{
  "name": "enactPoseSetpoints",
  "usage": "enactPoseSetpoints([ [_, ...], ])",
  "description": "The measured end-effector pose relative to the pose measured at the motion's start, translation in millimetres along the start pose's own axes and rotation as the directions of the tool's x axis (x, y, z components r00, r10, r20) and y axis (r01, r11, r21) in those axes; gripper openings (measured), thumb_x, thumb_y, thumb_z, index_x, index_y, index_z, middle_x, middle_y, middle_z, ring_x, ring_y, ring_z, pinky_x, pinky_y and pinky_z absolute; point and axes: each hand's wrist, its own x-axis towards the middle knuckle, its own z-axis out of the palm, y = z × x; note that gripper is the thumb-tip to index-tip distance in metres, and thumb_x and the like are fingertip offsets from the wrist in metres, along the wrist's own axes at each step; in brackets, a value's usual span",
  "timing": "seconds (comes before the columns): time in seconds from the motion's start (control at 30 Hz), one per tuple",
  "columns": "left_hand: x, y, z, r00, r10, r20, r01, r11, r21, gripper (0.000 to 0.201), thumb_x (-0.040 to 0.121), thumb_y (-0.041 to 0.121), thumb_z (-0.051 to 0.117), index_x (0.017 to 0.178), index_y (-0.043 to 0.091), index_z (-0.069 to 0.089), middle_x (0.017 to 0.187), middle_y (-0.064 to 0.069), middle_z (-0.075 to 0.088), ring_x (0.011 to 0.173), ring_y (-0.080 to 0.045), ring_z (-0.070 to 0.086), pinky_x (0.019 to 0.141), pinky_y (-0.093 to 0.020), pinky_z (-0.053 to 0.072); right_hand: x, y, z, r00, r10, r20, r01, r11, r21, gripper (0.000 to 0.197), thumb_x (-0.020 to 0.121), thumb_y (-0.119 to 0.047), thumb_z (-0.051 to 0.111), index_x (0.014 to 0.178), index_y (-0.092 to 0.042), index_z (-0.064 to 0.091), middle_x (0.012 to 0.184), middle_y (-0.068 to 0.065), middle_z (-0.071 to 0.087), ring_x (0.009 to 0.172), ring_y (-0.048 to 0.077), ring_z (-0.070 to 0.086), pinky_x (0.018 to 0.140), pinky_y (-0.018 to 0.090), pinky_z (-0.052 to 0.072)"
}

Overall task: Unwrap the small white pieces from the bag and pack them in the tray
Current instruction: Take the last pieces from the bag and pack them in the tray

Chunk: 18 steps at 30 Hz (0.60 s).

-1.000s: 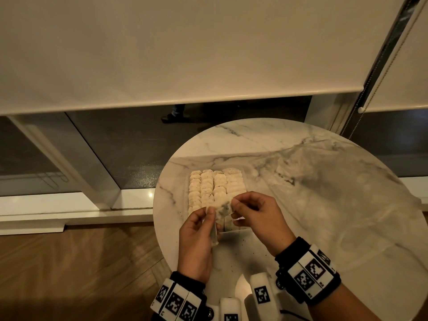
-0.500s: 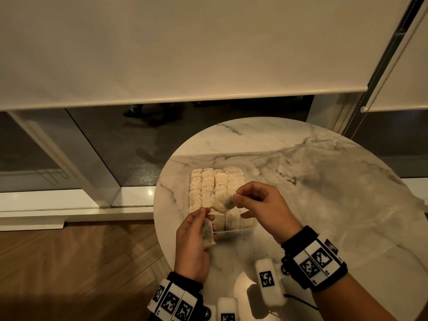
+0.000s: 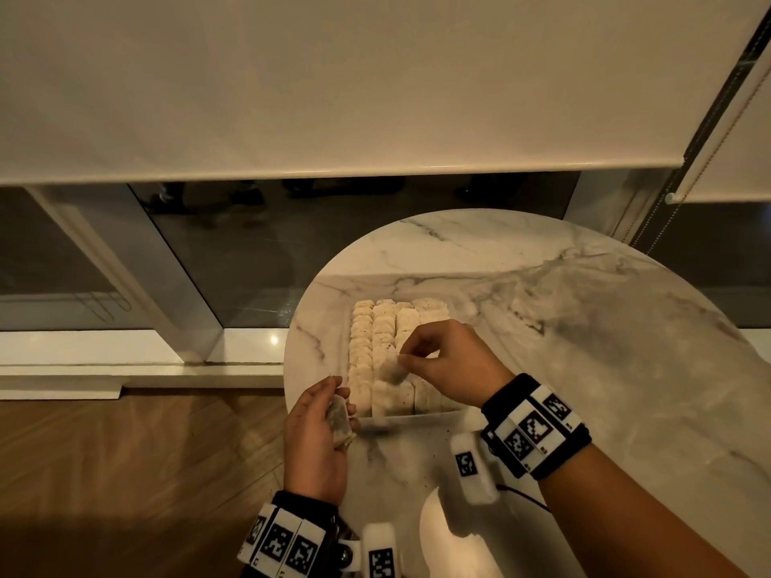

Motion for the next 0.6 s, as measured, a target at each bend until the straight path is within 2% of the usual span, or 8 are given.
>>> enactPoseSetpoints([
  [0.07,0.8,0.0,0.3,1.000,0.003,-0.002,-0.003,1.000,-0.010,0.010,0.095,0.015,0.061,0.098,0.010,0.069,0.081,-0.006,0.064,0.061,-0.015,0.056,0.056,-0.028,0.044,7.5,1.2,1.7,0.999,-0.014,-0.040,0.011,0.998,-0.063,0.008,0.086,-0.023,0.071,0.079,-0.024,0.073,0.080,-0.012,0.072,0.083,0.002,0.066,0.079,0.028,0.055],
  [0.17,1.4,-0.1,0.7,1.000,0.004,0.001,-0.004,1.000,-0.025,0.010,0.095,0.014,0.061,0.099,0.009,0.068,0.079,-0.005,0.064,0.060,-0.015,0.056,0.052,-0.025,0.045,16.9,2.9,5.0,0.998,-0.007,-0.069,0.002,0.997,-0.077,0.007,0.085,-0.023,0.069,0.079,-0.023,0.072,0.082,-0.011,0.071,0.086,0.005,0.065,0.080,0.029,0.055],
  [0.23,2.5,-0.2,-0.2,1.000,0.005,-0.005,-0.006,1.000,-0.027,0.010,0.094,0.014,0.061,0.099,0.009,0.068,0.078,-0.005,0.065,0.059,-0.015,0.056,0.052,-0.025,0.045,21.2,0.3,7.3,0.999,0.015,0.035,-0.013,0.999,-0.045,0.007,0.086,-0.025,0.070,0.079,-0.024,0.070,0.080,-0.010,0.072,0.081,0.005,0.067,0.077,0.029,0.056],
  [0.33,4.3,-1.5,-1.6,1.000,0.003,-0.017,-0.003,1.000,-0.021,0.009,0.095,0.014,0.060,0.097,0.010,0.068,0.077,-0.004,0.065,0.060,-0.015,0.056,0.054,-0.026,0.045,28.3,-4.4,13.9,0.974,0.068,0.214,-0.072,0.997,0.011,0.011,0.090,-0.023,0.066,0.080,-0.026,0.065,0.079,-0.007,0.071,0.071,0.010,0.066,0.071,0.032,0.056],
  [0.4,4.9,-1.7,-2.1,1.000,-0.001,-0.026,0.001,1.000,-0.020,0.009,0.096,0.013,0.060,0.095,0.011,0.068,0.075,-0.003,0.065,0.060,-0.015,0.057,0.055,-0.027,0.044,34.0,-5.7,23.2,0.954,0.084,0.288,-0.094,0.995,0.021,0.014,0.093,-0.022,0.065,0.080,-0.028,0.062,0.080,-0.004,0.071,0.075,0.016,0.068,0.074,0.035,0.057],
  [0.5,5.9,-1.5,-2.9,0.999,-0.003,-0.037,0.002,1.000,-0.026,0.009,0.096,0.011,0.059,0.096,0.011,0.068,0.074,-0.003,0.065,0.059,-0.014,0.057,0.055,-0.027,0.044,40.2,-9.1,36.5,0.914,0.098,0.394,-0.110,0.994,0.008,0.014,0.096,-0.019,0.061,0.084,-0.023,0.059,0.079,-0.001,0.070,0.076,0.020,0.071,0.077,0.040,0.058],
  [0.6,8.3,-1.1,-6.1,0.999,-0.008,-0.045,0.007,1.000,-0.030,0.008,0.096,0.012,0.059,0.098,0.011,0.067,0.077,-0.004,0.066,0.060,-0.014,0.058,0.053,-0.026,0.047,44.4,-15.8,48.0,0.869,0.122,0.480,-0.116,0.992,-0.041,0.008,0.099,-0.018,0.059,0.091,-0.019,0.059,0.074,-0.001,0.069,0.069,0.019,0.069,0.062,0.032,0.055],
])
